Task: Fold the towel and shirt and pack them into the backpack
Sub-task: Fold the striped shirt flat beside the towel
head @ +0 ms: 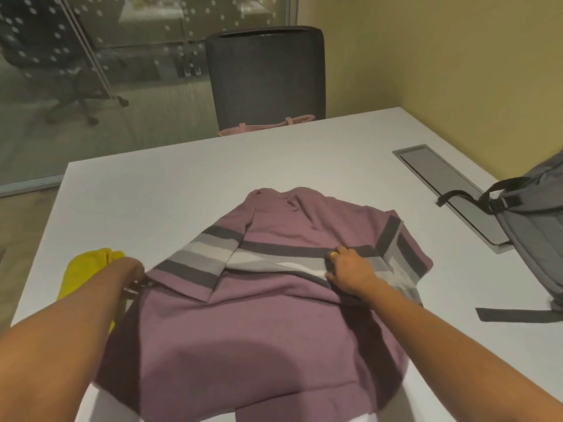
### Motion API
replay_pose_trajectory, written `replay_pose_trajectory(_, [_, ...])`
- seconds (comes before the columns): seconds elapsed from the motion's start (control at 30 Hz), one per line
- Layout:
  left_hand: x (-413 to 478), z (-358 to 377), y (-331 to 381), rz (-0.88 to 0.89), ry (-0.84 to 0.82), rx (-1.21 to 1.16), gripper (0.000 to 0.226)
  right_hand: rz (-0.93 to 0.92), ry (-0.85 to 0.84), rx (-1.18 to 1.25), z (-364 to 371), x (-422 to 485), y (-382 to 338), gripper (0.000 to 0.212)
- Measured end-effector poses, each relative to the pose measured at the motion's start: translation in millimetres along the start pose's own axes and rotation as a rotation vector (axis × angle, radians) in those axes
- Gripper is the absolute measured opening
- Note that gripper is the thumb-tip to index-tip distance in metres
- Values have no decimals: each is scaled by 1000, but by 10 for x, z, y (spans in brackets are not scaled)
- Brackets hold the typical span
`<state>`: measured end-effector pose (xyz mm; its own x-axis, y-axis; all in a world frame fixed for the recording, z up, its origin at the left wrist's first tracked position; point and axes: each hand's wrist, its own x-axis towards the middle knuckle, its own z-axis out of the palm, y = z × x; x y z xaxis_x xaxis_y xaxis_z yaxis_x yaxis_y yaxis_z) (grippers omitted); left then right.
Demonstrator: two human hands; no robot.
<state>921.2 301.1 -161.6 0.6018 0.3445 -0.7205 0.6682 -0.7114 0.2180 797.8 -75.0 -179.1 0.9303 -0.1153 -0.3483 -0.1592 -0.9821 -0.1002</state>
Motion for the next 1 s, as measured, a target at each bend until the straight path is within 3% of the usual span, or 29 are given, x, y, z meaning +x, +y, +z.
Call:
replay_pose_trajectory(0.1, [39,-86,-37,99,190,265,21,-33,84,69,-3,-34,13,35])
replay_pose_trajectory(0.17, [127,-105,44,270,372,255,25,-40,56,76,-55,-26,38,43])
replay_pose_trajectory(0.23, [-5,-19,242,473,441,190,27,-33,56,52,-129,30,63,50])
replay_pose_trajectory(0.33, [-221,197,673,760,361,159,25,1,200,91,-249,214,128,36])
replay_pose_trajectory(0.5, [-423,595,1169,1043,204,390,46,91,373,262,-370,547,244,22])
replay_pose_trajectory(0.63, [-399,827,1293,961,197,617,57,149,218,157,-364,749,375,34])
replay_pose_trajectory(0.8, [-299,883,1224,863,345,631,24,213,-18,147,-328,836,505,61])
replay_pose_trajectory(1.0, [-335,961,1185,802,455,647,50,197,88,143,-315,810,490,55])
